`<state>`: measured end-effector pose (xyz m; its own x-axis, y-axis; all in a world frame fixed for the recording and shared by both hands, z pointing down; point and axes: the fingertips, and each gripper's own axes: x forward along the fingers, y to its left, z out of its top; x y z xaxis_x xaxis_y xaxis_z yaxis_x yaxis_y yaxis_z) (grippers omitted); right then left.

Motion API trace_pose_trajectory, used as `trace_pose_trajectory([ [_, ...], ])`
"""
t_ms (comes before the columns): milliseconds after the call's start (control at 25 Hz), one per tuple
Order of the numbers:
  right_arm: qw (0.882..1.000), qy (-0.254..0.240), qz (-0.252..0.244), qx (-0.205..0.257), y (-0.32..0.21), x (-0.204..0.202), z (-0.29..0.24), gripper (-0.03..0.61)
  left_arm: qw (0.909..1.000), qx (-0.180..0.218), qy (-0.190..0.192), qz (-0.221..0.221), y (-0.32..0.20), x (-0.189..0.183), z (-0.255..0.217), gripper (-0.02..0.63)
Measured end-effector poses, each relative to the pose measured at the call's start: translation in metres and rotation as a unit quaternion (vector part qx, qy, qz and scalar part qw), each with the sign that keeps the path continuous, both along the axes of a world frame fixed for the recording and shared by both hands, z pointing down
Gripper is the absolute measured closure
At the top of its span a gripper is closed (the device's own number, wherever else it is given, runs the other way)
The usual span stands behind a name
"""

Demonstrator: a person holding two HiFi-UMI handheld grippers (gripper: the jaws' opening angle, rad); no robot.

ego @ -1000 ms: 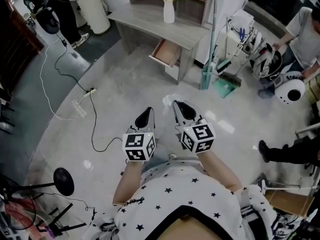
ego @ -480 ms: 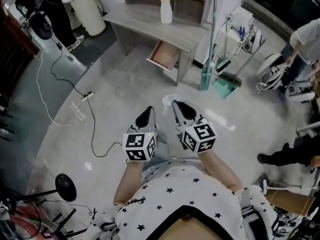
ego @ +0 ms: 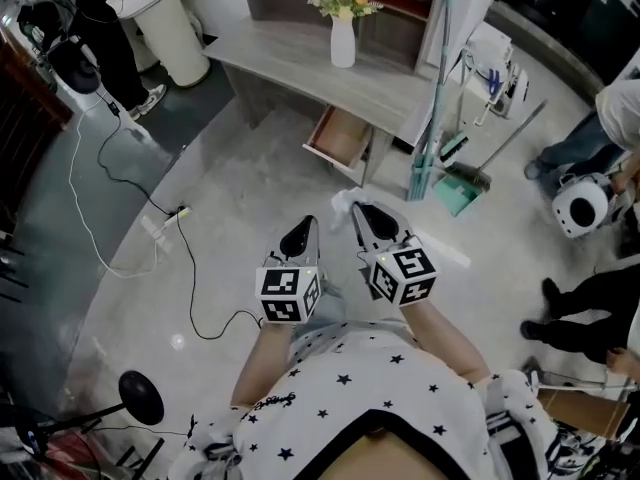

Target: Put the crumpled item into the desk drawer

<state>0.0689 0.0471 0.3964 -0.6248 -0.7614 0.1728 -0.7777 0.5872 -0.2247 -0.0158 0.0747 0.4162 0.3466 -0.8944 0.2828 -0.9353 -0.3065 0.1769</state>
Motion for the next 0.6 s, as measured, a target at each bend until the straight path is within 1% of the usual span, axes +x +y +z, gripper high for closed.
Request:
trace_pose_trajectory([
  [200,1.000,0.004,0.010,-0.003,-0.053,-0.030,-0.003,0.552,0.9997,0.001,-0.018,0.015,-0.051,-0.031,-0.003,0.601],
  [400,1.000,0.010,0.020,-0.007,-0.101,-0.061,-0.003,0.552,0.9995,-0.001,-0.016,0.028,-0.103,-0.061,-0.004,0.601],
  [600,0.999,0.015,0.037,-0.009,-0.147,-0.078,0.002,0.552,0.9990,-0.001,-0.014,0.042,-0.151,-0.083,-0.001,0.601],
])
